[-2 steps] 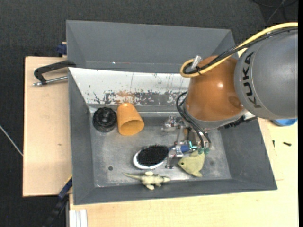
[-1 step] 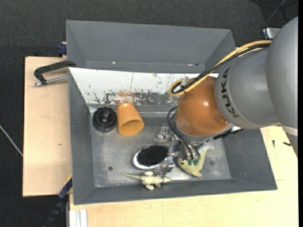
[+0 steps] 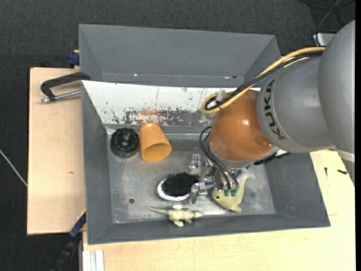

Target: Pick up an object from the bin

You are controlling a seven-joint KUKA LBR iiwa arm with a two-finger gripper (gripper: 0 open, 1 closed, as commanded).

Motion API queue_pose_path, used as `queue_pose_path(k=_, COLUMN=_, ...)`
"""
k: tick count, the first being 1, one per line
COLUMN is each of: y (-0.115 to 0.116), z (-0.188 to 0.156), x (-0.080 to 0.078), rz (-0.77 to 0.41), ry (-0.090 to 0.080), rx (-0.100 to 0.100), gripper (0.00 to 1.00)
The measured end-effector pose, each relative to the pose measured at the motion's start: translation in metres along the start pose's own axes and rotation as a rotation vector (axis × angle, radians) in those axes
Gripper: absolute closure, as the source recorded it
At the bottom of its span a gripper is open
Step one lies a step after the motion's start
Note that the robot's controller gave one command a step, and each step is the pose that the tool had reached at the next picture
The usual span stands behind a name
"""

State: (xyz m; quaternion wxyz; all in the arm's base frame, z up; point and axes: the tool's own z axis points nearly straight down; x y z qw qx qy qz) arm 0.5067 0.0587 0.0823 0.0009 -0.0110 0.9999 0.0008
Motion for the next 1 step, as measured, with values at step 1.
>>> queue_pose_path(k=1, y=0.0016, z=-0.1353, x=-0.0034, rz=-0.08, ry=-0.01, rx=0.0, gripper=1.0)
